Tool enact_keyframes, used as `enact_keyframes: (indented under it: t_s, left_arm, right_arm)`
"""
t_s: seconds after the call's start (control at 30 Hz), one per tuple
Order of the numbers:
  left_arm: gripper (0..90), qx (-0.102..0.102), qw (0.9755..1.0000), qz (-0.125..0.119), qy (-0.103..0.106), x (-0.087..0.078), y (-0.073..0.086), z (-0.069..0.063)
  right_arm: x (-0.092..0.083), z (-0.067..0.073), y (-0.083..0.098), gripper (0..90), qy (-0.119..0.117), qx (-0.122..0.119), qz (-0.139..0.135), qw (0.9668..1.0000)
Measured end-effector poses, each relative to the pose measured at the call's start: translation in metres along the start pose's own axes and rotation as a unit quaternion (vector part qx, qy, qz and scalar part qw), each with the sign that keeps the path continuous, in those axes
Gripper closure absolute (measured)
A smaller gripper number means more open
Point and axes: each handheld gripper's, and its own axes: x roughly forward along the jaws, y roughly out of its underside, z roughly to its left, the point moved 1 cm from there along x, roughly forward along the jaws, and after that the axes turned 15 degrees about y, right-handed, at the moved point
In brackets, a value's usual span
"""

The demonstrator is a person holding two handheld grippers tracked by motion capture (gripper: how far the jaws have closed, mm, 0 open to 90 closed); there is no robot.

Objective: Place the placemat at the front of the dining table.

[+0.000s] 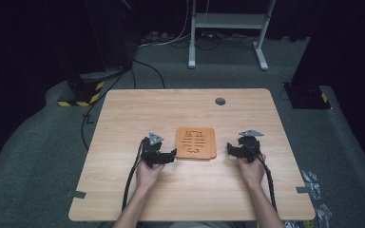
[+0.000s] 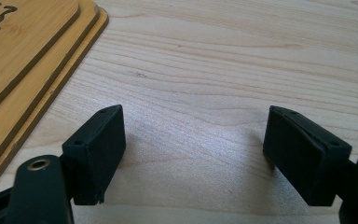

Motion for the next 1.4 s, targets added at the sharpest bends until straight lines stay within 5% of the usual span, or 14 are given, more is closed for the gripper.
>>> enact_keyframes:
  t_s: [0.23, 0.63, 1.4]
  left_arm:
    - [15.5, 0.02, 0.9997, 0.013, 0.002, 0.022, -0.012, -0.015]
    - [16.6, 0.027, 0.9993, 0.024, -0.011, 0.045, -0.014, -0.018]
    - [19.2, 0.028, 0.9984, 0.034, -0.035, 0.046, -0.015, -0.01]
  right_arm:
    - [0.0, -0.001, 0.0, 20.6, -0.001, -0.005, 0.001, 1.0]
    - [0.0, -0.001, 0.0, 21.0, -0.001, -0.006, 0.0, 1.0]
    - [0.0, -0.001, 0.0, 21.0, -0.001, -0.009, -0.001, 1.0]
